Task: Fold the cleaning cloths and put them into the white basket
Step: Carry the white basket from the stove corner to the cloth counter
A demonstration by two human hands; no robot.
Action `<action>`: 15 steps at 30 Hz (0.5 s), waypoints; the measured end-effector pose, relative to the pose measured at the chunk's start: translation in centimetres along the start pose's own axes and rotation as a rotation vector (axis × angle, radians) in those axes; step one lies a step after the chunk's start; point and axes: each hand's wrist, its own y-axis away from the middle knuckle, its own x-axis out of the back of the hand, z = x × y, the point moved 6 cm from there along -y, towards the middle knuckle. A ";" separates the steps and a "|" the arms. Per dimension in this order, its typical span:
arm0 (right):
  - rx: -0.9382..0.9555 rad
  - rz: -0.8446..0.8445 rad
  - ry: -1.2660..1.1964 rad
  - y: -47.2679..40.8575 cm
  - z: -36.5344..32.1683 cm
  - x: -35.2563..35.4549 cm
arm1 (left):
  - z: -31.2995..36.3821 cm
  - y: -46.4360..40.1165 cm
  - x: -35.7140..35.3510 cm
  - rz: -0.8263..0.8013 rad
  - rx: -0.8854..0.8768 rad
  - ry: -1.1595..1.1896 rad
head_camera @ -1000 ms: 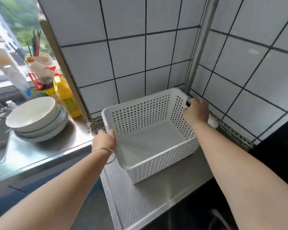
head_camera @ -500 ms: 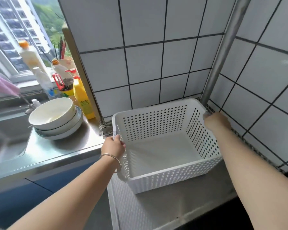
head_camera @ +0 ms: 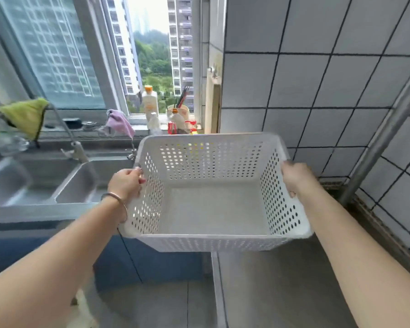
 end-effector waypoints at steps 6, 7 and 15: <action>0.260 -0.087 -0.133 7.5 -12.3 -5.8 | -0.9 0.1 16.7 0.276 -0.027 0.022; 0.300 -0.100 -0.154 8.9 -14.2 -6.8 | -1.3 0.2 19.4 0.312 -0.025 0.043; 0.592 -0.280 -0.197 25.2 -28.3 -20.4 | -9.6 7.8 44.6 0.637 0.005 0.082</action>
